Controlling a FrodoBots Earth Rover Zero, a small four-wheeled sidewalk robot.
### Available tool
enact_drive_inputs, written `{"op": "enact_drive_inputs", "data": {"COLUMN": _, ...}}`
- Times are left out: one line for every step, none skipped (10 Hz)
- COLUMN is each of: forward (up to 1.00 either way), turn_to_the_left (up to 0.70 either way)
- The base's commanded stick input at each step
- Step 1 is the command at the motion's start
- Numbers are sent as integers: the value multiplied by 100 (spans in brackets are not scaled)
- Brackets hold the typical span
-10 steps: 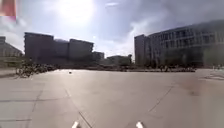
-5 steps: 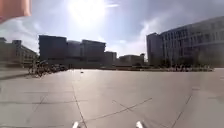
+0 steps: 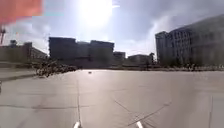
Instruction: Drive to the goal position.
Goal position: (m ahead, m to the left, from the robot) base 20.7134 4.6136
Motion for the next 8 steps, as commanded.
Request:
{"op": "enact_drive_inputs", "data": {"forward": 70, "turn_to_the_left": 28}}
{"op": "enact_drive_inputs", "data": {"forward": 70, "turn_to_the_left": 27}}
{"op": "enact_drive_inputs", "data": {"forward": 70, "turn_to_the_left": 14}}
{"op": "enact_drive_inputs", "data": {"forward": 70, "turn_to_the_left": 14}}
{"op": "enact_drive_inputs", "data": {"forward": 70, "turn_to_the_left": 14}}
{"op": "enact_drive_inputs", "data": {"forward": 70, "turn_to_the_left": 14}}
{"op": "enact_drive_inputs", "data": {"forward": 70, "turn_to_the_left": 14}}
{"op": "enact_drive_inputs", "data": {"forward": 70, "turn_to_the_left": 14}}
